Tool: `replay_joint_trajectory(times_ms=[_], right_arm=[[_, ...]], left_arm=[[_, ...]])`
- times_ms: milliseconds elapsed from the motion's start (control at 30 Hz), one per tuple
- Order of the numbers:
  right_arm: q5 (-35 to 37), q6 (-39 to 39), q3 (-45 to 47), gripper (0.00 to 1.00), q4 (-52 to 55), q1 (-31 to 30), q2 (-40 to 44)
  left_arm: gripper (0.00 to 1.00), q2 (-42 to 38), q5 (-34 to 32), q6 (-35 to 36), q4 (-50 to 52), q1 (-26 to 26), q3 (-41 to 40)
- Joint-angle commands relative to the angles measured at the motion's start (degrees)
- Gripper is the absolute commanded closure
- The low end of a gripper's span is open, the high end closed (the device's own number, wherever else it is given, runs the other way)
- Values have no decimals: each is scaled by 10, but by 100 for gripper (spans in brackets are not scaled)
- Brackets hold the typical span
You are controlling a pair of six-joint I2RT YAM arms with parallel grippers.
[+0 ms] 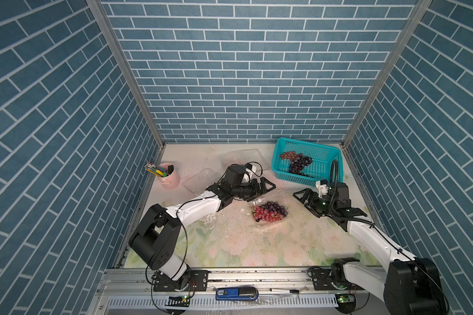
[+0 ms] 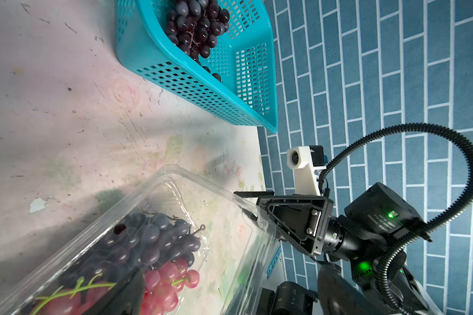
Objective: Pack grapes into containers
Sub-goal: Close the packing box at the center of the board.
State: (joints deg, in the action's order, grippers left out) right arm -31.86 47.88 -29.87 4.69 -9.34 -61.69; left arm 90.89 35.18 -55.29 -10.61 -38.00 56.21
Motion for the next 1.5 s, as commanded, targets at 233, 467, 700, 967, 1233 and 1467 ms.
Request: replay_joint_trajectory(times_ms=[233, 467, 700, 967, 1233, 1467], right_arm=[[-82, 58, 78, 15, -72, 40, 45], [-106, 38, 91, 25, -99, 38, 4], [-62, 18, 98, 26, -93, 37, -37], [-10, -41, 57, 27, -44, 15, -100], [15, -39, 32, 25, -64, -44, -130], [37, -48, 31, 25, -40, -64, -113]], left_arm=[[0, 32, -13, -28, -62, -34, -30], [0, 48, -11, -45, -89, -45, -41], [0, 33, -10, -12, -31, -42, 3], [0, 30, -7, 13, 12, -27, 29], [0, 31, -7, 13, 13, -23, 25], [0, 34, -7, 11, 5, -23, 12]])
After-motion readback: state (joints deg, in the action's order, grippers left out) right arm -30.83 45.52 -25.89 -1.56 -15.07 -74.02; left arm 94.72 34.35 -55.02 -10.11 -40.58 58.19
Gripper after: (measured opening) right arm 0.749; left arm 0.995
